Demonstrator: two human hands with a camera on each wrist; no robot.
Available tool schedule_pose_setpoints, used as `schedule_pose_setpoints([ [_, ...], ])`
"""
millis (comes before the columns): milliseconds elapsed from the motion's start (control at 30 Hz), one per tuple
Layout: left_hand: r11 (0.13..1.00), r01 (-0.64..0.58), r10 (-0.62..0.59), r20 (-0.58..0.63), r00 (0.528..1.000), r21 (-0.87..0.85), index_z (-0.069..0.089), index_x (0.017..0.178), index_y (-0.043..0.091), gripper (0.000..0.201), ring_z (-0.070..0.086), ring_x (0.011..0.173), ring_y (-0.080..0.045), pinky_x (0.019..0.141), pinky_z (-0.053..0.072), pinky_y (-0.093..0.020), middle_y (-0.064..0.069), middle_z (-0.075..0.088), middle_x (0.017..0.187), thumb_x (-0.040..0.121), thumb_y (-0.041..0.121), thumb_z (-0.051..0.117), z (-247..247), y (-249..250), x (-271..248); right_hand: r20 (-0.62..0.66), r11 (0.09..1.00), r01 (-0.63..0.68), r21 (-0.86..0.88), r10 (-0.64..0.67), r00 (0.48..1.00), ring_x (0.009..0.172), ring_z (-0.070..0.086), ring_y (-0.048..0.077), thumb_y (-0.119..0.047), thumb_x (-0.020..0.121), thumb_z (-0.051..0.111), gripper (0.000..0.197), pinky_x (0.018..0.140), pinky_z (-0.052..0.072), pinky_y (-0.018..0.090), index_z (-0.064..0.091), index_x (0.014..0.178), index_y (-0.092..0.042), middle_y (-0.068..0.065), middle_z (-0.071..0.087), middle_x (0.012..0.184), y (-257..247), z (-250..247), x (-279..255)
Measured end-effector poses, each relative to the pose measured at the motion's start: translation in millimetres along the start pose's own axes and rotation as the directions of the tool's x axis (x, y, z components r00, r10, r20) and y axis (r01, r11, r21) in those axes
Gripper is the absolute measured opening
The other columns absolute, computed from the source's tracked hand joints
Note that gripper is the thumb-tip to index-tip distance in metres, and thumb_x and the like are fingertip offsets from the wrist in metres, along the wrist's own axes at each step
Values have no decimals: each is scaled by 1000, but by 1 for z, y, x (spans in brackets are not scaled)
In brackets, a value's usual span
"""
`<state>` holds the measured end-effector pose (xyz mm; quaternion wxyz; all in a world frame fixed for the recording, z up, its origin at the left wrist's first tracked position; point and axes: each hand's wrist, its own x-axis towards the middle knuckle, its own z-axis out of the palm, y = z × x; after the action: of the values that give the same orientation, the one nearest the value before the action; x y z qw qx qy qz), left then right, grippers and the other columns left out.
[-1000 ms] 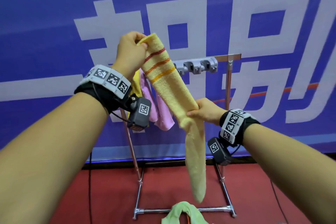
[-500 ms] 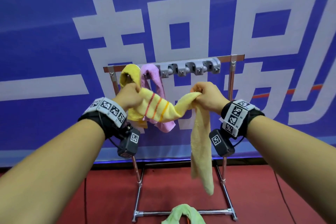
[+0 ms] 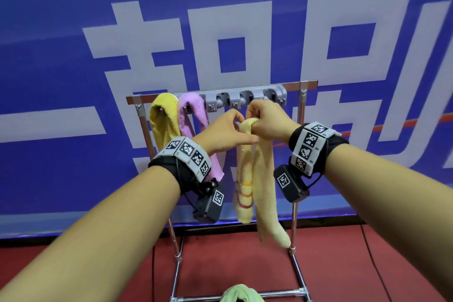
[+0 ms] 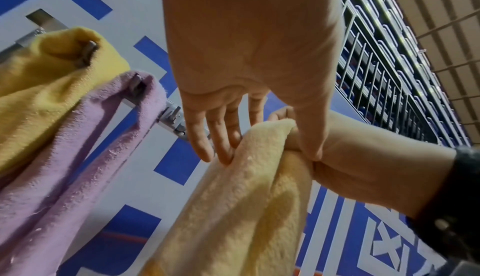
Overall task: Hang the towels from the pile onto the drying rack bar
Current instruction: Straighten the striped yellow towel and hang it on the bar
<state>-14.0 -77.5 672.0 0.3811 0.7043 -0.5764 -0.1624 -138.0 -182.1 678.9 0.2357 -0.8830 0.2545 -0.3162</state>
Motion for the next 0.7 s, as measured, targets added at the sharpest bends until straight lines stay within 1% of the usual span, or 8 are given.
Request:
schedule_pose_setpoints([
  [67, 998, -26, 26, -14, 1000, 50, 54, 106, 19, 45, 63, 73, -12, 76, 56, -35, -5, 70, 95, 72, 26, 83, 4, 4, 2, 28, 1000, -2, -3, 2, 1000, 64, 50, 5, -1, 73, 65, 15, 53, 43, 21, 62, 81, -13, -7, 57, 73, 1, -5, 0],
  [167, 986, -56, 69, -81, 994, 154, 59, 103, 15, 33, 67, 86, -20, 79, 56, -39, -4, 69, 97, 74, 17, 74, 7, 9, 5, 64, 1000, 16, 6, -17, 998, 64, 49, 4, -3, 73, 67, 18, 53, 42, 20, 59, 76, -19, -10, 56, 72, 2, -8, 4],
  [300, 948, -114, 169, -167, 971, 298, 65, 87, 10, 21, 58, 85, -22, 74, 48, -36, -6, 60, 93, 69, 17, 71, 6, 7, 14, 59, 998, 39, 42, -41, 997, 62, 47, 3, -8, 75, 70, 20, 54, 39, 21, 57, 74, -22, -11, 54, 70, 5, -7, 10],
  [400, 913, -176, 260, -191, 947, 367, 69, 82, 11, 13, 56, 83, -24, 74, 45, -36, -3, 59, 85, 69, 10, 66, 2, 6, 17, 46, 992, 39, 124, -45, 998, 64, 49, 6, -8, 79, 68, 11, 55, 41, 23, 59, 83, -13, -6, 56, 75, 8, -5, 11],
  [467, 908, -187, 285, -225, 932, 375, 74, 87, 14, 19, 57, 84, -21, 77, 45, -32, -3, 65, 86, 74, 5, 63, -4, 7, 19, 51, 985, 47, 169, -57, 997, 66, 49, 5, -9, 79, 71, 17, 56, 41, 19, 59, 91, -8, -4, 56, 78, 9, -2, 8],
  [533, 911, -188, 297, -267, 917, 366, 76, 87, 16, 22, 59, 83, -17, 77, 45, -28, -1, 69, 87, 76, 4, 62, -12, 10, 20, 74, 984, 40, 175, -53, 996, 67, 48, 5, -9, 77, 75, 25, 55, 39, 15, 58, 95, -9, -6, 55, 79, 13, 3, 5],
  [600, 914, -171, 297, -320, 899, 369, 76, 86, 16, 22, 59, 83, -15, 73, 42, -22, 2, 69, 86, 78, 3, 60, -20, 11, 22, 110, 990, 20, 143, -36, 993, 71, 52, 8, -10, 76, 76, 26, 59, 43, 19, 57, 94, -12, -5, 57, 82, 18, 10, 1],
  [700, 940, -123, 260, -434, 862, 319, 74, 86, 19, 21, 59, 82, -11, 67, 39, -14, 5, 68, 86, 82, 5, 58, -38, 10, 22, 203, 998, 3, 60, -15, 979, 85, 63, 19, -11, 76, 72, 23, 72, 55, 34, 61, 95, -12, 2, 65, 92, 31, 21, -3],
])
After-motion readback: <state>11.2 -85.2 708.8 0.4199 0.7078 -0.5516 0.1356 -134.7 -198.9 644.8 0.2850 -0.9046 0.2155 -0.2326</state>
